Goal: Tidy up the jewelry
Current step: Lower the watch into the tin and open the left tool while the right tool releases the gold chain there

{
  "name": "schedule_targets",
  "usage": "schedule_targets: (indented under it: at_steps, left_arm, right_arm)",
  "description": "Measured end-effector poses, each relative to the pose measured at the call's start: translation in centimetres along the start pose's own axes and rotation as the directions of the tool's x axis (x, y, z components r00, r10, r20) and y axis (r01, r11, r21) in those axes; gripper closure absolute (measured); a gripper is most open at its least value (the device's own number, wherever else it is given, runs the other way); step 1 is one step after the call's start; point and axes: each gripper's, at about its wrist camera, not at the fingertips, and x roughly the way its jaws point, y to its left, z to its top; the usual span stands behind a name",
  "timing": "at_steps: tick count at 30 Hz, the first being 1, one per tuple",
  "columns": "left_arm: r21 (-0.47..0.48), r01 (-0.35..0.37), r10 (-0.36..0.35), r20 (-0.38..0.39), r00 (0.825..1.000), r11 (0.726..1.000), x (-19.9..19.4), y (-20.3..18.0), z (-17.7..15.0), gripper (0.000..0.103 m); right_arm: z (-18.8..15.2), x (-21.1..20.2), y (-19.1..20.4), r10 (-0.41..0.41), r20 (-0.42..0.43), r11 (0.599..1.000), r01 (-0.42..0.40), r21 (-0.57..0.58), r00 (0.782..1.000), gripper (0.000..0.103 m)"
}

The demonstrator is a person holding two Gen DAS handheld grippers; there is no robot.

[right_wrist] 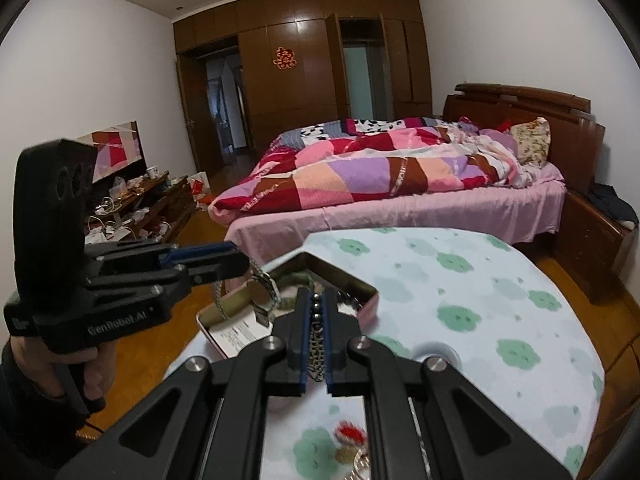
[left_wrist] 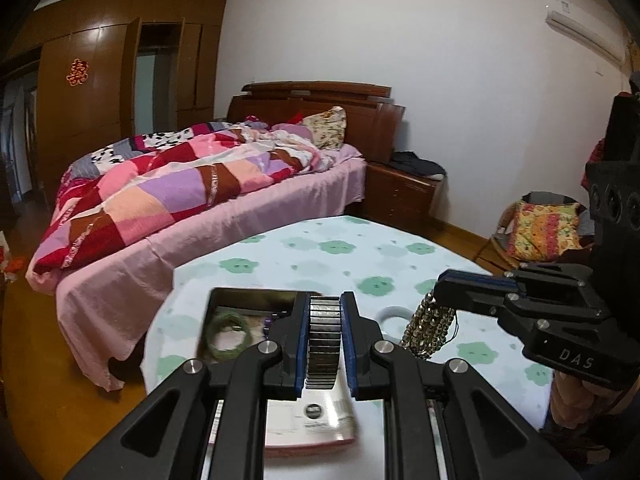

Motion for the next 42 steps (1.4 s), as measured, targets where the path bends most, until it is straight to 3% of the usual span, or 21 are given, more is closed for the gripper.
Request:
schedule_targets:
  at_steps: [15, 42]
  left_arm:
    - [-0.054, -0.077, 0.072, -0.079, 0.994, 0.996, 3.8, 4.2, -1.5, 0.088]
    - [-0.065, -0.118, 0.104, -0.196, 0.975, 0.991, 7.3, 6.1, -3.9, 0.088]
  right_arm:
    - [0.3, 6.4, 1.5, 0.027, -0.087, 1.000, -0.027, 0.003, 0.996, 0.095]
    - [-2.7, 10.6, 2.2, -0.006, -0.197, 1.000, 0.011, 0.025, 0.980, 0.095]
